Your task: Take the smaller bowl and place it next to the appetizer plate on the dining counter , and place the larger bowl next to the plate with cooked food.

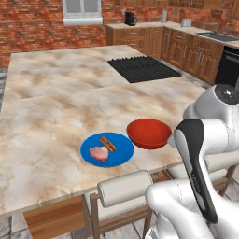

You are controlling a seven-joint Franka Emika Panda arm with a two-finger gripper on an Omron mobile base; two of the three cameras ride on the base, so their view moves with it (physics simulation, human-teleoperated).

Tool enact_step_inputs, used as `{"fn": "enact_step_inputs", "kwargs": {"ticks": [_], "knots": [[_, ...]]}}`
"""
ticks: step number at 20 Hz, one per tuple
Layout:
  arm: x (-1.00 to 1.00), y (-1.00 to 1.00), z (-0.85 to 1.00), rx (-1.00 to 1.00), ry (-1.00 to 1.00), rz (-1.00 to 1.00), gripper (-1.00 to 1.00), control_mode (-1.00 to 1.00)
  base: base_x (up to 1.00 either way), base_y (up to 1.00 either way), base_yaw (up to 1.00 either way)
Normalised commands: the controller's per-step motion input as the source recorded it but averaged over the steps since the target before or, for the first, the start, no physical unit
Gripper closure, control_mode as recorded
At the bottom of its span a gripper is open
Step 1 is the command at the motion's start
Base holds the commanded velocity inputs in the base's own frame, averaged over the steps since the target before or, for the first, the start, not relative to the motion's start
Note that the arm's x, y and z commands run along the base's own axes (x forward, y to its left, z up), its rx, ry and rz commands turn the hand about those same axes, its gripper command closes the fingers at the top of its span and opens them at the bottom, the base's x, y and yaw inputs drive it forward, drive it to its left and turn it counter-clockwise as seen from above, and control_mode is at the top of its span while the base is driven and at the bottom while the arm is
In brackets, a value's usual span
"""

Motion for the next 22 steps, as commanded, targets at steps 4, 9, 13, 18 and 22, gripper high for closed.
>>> {"fn": "enact_step_inputs", "kwargs": {"ticks": [4,9,13,18,22], "knots": [[0.00,0.05,0.01,0.00,-0.52,0.10,-1.00,-1.00,0.00,0.00,0.00],[0.00,0.01,0.31,0.00,-0.31,0.07,-1.00,-1.00,0.00,0.00,0.00],[0.00,-0.02,0.39,0.00,-0.02,0.03,-1.00,1.00,0.00,-0.04,0.00],[0.00,0.00,0.00,0.00,0.00,0.00,-1.00,1.00,-0.17,-0.68,-0.03],[0.00,0.00,0.00,0.00,0.00,0.00,-1.00,1.00,-0.49,-1.00,-0.09]]}}
